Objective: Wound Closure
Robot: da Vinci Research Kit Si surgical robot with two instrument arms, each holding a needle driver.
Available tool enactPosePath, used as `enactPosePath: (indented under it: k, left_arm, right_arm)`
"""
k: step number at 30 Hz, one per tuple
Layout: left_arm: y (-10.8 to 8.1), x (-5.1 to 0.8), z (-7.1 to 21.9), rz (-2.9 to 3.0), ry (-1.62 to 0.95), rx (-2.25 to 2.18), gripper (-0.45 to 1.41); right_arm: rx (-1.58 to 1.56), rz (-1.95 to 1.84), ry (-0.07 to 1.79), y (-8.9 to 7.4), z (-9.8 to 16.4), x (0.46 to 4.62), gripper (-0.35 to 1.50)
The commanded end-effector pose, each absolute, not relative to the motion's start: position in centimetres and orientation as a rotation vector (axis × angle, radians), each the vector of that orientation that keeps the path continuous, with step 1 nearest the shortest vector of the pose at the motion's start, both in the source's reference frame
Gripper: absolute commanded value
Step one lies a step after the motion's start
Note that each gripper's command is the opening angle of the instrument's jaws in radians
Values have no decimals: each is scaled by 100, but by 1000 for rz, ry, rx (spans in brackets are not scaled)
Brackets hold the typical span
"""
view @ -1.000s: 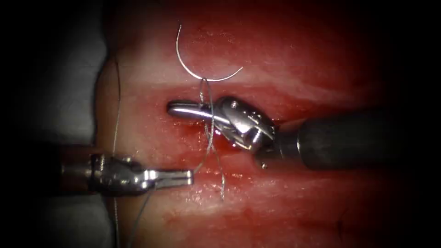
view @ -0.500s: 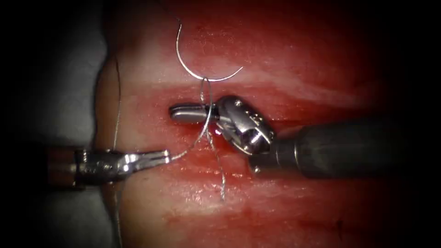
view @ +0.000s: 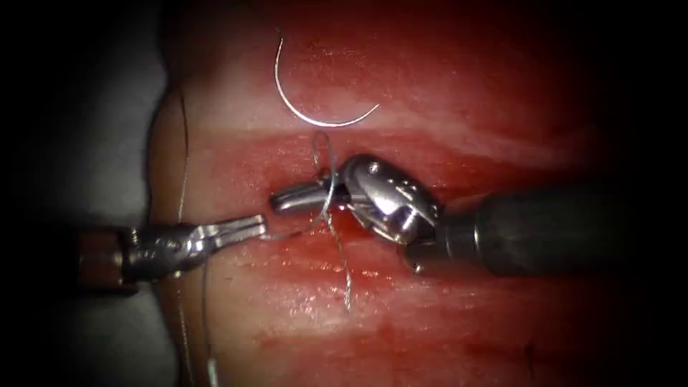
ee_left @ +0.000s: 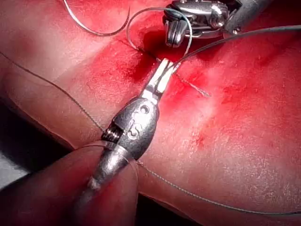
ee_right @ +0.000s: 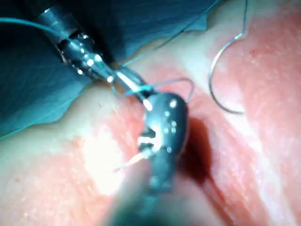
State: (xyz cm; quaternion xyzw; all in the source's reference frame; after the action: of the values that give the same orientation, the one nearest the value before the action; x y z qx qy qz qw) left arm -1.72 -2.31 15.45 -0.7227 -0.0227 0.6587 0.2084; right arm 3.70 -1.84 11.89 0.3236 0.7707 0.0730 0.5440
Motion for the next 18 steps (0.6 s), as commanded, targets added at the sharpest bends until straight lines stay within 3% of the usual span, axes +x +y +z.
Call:
enactPosePath:
  k: [1, 12, 18]
  left_arm:
    - [-243, -178, 1550, 1832, -70, -2008, -45]
    - [-242, -194, 1556, 1838, -112, -2041, -45]
    - [-238, -206, 1555, 1837, -129, -2056, -45]
  right_arm:
    - [767, 169, 1829, -185, 1194, 373, -35]
    - [841, -193, 1674, -157, 1165, 374, -35]
    - [859, -237, 1683, -163, 1164, 386, -35]
